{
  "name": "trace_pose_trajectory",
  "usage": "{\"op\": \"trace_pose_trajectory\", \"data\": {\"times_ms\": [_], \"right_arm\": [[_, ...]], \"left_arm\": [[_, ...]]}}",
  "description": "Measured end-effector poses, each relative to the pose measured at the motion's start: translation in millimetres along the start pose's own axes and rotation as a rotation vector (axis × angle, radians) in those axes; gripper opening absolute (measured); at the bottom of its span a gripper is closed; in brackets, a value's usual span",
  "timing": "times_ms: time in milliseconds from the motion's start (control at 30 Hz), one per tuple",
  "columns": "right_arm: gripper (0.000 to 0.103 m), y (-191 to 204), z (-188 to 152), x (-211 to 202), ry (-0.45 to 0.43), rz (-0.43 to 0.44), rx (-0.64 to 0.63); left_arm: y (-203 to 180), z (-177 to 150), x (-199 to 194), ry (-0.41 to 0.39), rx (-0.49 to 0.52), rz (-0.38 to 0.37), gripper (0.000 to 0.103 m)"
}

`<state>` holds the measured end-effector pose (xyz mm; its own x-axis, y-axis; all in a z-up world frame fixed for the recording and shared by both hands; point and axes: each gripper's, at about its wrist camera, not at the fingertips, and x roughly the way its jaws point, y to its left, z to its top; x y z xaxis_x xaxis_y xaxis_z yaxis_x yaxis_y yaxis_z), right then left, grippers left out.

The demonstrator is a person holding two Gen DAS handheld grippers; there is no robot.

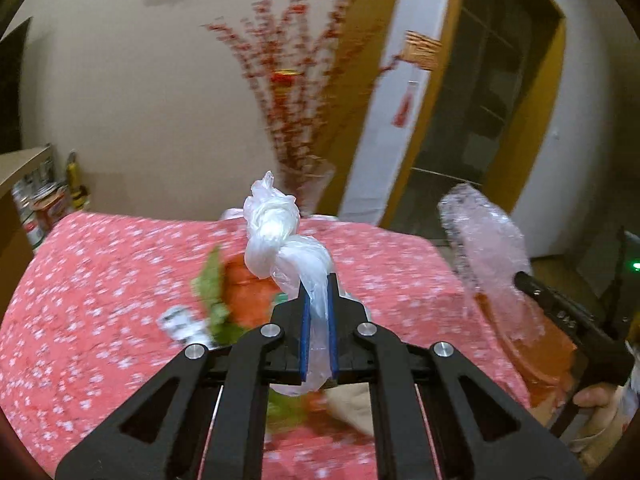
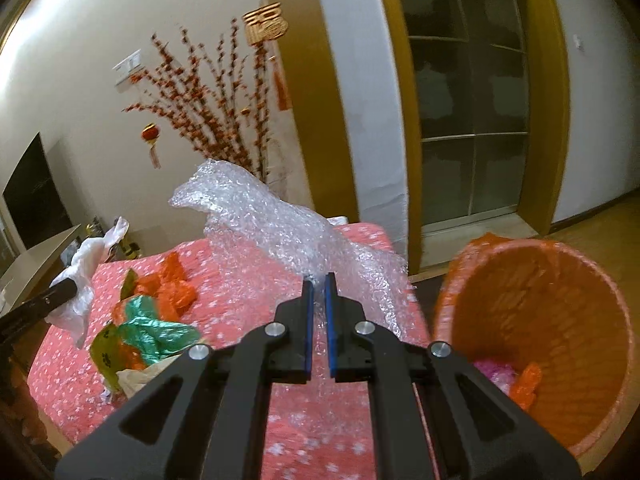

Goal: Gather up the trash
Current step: 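Carry both items over the orange wastebasket and open both grippers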

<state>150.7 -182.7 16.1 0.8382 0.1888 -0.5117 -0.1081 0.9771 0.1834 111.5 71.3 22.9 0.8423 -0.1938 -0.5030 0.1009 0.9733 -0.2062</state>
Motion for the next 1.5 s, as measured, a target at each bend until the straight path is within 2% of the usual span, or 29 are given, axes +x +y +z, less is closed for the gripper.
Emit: {"op": "trace_pose_trajectory", "data": {"times_ms": [200, 533, 733, 1100, 1267, 1333, 1433, 1500], "right_arm": [[0.007, -34, 0, -18, -0.031, -0.073, 0.050], [0.007, -101, -7, -49, -0.067, -0.202, 0.159], [0.007, -136, -11, -62, -0.078, -0.261, 0.215], [0.008, -176, -21, -66, -0.080, -0.305, 0.312], [0.013, -194, -25, -64, -0.074, -0.306, 0.360], [0.022, -203, -29, -66, -0.071, -0.307, 0.380], [0.029, -209, -33, -68, -0.070, -0.317, 0.397], [0.030, -213, -35, -69, -0.068, -0.329, 0.406]], "left_arm": [[-54, 2, 13, 0.014, 0.065, -0.113, 0.007], [-148, -17, 50, 0.108, 0.161, -0.322, 0.007], [-194, -26, 63, 0.138, 0.214, -0.404, 0.007], [-236, -33, 84, 0.188, 0.257, -0.487, 0.007], [-252, -43, 101, 0.234, 0.271, -0.504, 0.007], [-257, -48, 110, 0.260, 0.278, -0.504, 0.008], [-261, -54, 120, 0.296, 0.280, -0.505, 0.015], [-263, -57, 124, 0.310, 0.284, -0.505, 0.024]]}}
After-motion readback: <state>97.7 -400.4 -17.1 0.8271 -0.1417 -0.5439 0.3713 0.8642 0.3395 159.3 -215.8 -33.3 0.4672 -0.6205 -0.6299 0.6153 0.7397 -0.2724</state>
